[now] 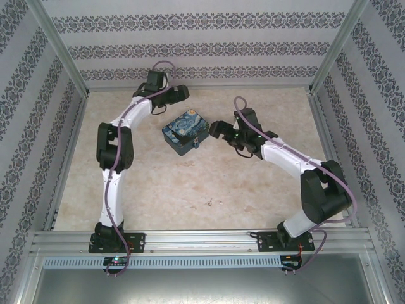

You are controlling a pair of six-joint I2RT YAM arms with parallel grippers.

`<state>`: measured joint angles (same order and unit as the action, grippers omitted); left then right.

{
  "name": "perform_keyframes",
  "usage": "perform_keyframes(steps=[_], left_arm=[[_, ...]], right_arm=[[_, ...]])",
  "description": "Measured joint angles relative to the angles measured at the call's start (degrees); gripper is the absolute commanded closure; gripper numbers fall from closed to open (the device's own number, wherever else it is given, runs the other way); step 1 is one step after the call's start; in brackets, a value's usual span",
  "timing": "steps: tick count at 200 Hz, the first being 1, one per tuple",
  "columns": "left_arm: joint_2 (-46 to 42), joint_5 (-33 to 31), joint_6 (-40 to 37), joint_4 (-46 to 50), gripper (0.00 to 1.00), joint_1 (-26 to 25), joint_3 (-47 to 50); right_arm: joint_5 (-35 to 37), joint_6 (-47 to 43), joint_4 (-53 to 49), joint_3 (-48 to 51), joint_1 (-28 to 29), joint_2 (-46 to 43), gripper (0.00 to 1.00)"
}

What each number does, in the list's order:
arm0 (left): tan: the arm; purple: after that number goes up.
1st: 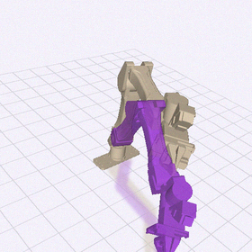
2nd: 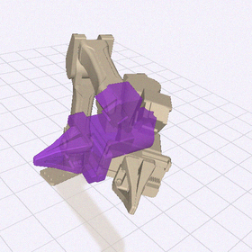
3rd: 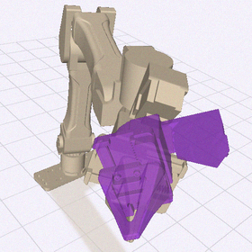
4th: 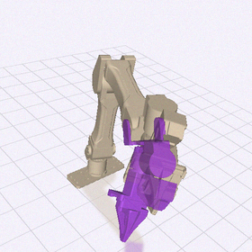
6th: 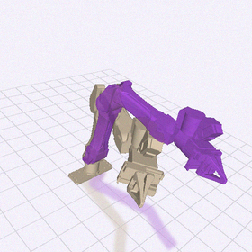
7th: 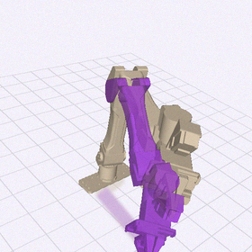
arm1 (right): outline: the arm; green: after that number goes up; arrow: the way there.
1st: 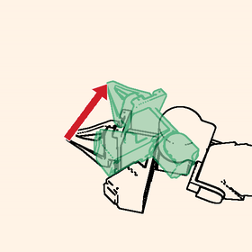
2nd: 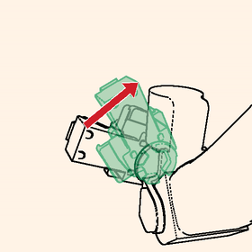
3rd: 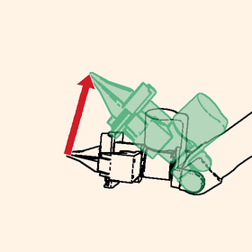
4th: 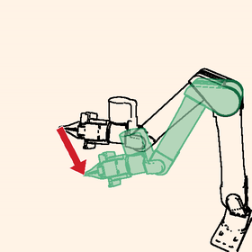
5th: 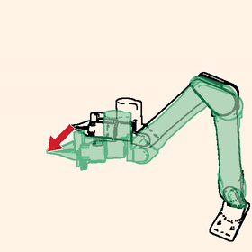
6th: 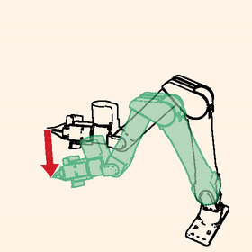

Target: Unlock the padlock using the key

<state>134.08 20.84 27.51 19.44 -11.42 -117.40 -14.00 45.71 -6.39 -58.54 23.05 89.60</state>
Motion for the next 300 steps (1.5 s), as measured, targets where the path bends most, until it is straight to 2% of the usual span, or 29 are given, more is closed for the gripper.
perform_keyframes(steps=[42,74,115,151,188,218,237,271,300], left_arm=[[2.6,2.5,0.0,5.9,0.0,-5.5,-3.4],[2.6,5.0,0.5,8.4,0.0,-8.7,-3.3],[-2.0,8.7,5.0,5.9,0.0,-12.3,5.9],[-8.6,9.4,9.1,3.1,0.0,-15.1,13.3],[-21.5,6.2,9.6,3.3,0.0,-14.2,20.1],[-36.4,2.9,10.5,3.8,0.0,-11.2,32.3],[-42.9,1.5,11.0,4.0,0.0,-8.4,40.4],[-45.0,1.0,11.2,4.8,0.0,-4.6,49.0],[-42.1,2.8,11.2,4.3,0.0,-4.4,50.2]], right_arm=[[-1.5,0.5,0.1,5.2,-6.0,-0.9,0.02],[-1.9,0.4,0.5,7.4,-6.4,-3.2,0.02],[-1.9,0.4,2.3,8.7,-6.4,-6.3,0.02],[-2.2,0.4,3.2,10.3,-6.4,-6.5,0.04],[-3.1,0.2,3.6,11.0,-5.7,-6.5,0.05],[-3.2,-0.5,3.6,11.5,-2.8,-6.5,0.06],[-3.2,-0.7,3.6,11.8,-0.8,-6.5,0.06],[-2.8,-0.7,4.0,11.6,0.6,-5.1,0.07],[-2.1,-0.7,4.1,9.5,0.7,-1.1,0.07]])
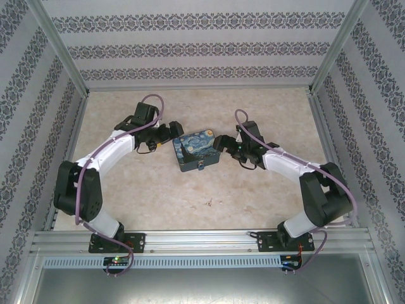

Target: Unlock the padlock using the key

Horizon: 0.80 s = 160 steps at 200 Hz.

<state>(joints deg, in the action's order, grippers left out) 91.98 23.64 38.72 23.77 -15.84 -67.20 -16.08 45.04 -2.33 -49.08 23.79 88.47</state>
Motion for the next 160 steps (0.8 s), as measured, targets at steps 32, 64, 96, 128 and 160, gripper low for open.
perform_keyframes(steps=[32,64,96,128,160], left_arm=[[4.9,2.6,0.8,-1.4,0.0,0.0,-0.1],[8.3,4.6,2.2,-3.1,0.0,-0.4,-1.1],[11.2,4.9,3.2,-4.6,0.0,-2.3,-4.5],[13.2,4.9,3.8,-5.3,0.0,-4.5,-7.2],[13.5,4.5,3.9,-5.4,0.0,-5.5,-7.4]], right_arm=[[0.2,0.0,0.3,-2.3,0.0,2.3,0.07],[0.2,0.2,1.6,-3.1,0.1,3.4,0.07],[-0.2,0.3,2.6,-3.7,0.1,5.2,0.07],[-1.6,0.7,3.4,-3.7,0.5,6.0,0.07],[-3.3,1.3,5.8,-3.3,0.9,5.9,0.07]])
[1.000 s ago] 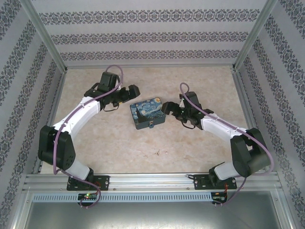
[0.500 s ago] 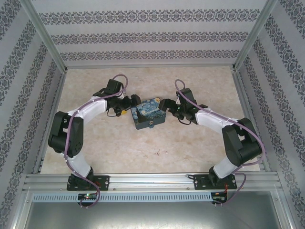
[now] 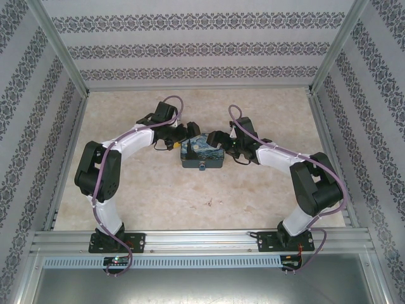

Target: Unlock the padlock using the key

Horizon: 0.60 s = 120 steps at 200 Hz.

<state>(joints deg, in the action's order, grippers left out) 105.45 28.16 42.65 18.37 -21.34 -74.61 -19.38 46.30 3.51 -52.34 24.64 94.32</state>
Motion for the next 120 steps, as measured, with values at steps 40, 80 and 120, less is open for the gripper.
perform_keyframes(steps=[40,80,120], left_arm=[[0.0,-1.8,1.2,0.0,0.0,-0.6,0.1],[-0.9,-4.9,2.8,-1.3,0.0,-2.2,3.0],[-1.4,-8.1,3.5,-1.2,0.0,-2.6,4.4]], right_arm=[[-2.2,0.7,2.4,3.0,0.0,-1.0,0.07],[-3.8,0.9,2.6,3.1,-0.2,-1.0,0.07],[-4.2,0.6,1.8,3.1,-0.5,-1.3,0.02]])
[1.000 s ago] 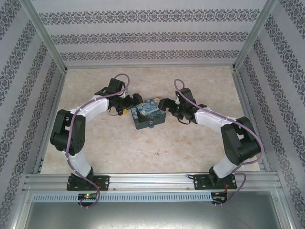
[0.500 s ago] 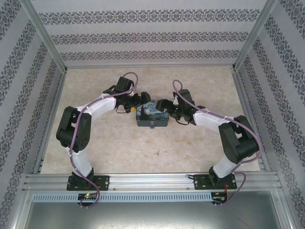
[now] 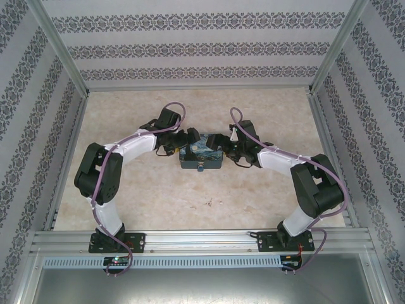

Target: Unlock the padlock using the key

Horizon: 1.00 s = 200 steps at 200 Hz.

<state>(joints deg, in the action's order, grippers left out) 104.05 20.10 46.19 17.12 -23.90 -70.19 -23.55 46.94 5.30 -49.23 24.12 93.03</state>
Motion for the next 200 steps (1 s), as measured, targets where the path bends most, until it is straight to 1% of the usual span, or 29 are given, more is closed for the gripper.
perform_keyframes(steps=[19,50,70,85,115,141,161,176,200], left_arm=[[-0.8,-2.6,-0.1,0.1,0.01,0.0,0.0],[-3.9,-6.9,-0.9,1.1,0.01,0.3,0.1],[-7.3,-8.7,-1.2,1.7,0.01,0.7,0.9],[-10.2,-9.5,-1.1,1.8,0.0,0.8,2.4],[-13.6,-9.1,-0.6,1.7,0.0,1.0,6.1],[-14.2,-7.7,0.7,1.7,0.0,1.0,9.6],[-14.3,-6.5,1.9,1.5,0.0,1.0,11.6],[-14.3,-5.7,2.5,1.0,0.0,1.0,12.2],[-14.3,-4.6,3.6,-0.8,0.0,1.0,12.7]], right_arm=[[2.2,-0.9,-2.5,0.5,-0.5,-2.0,0.02],[4.0,-2.6,-6.4,2.3,-2.3,-8.9,0.02],[4.0,-3.4,-7.8,4.6,-2.4,-13.9,0.08],[3.6,-4.0,-9.6,6.2,-1.5,-16.9,0.12],[4.4,-6.9,-15.8,8.5,3.6,-21.5,0.23],[6.8,-6.3,-20.3,10.5,7.8,-25.1,0.3],[9.5,-2.7,-21.9,13.2,11.1,-27.5,0.39],[12.4,1.7,-23.0,14.9,14.4,-28.1,0.44],[17.3,10.2,-24.5,15.7,20.7,-27.6,0.45]])
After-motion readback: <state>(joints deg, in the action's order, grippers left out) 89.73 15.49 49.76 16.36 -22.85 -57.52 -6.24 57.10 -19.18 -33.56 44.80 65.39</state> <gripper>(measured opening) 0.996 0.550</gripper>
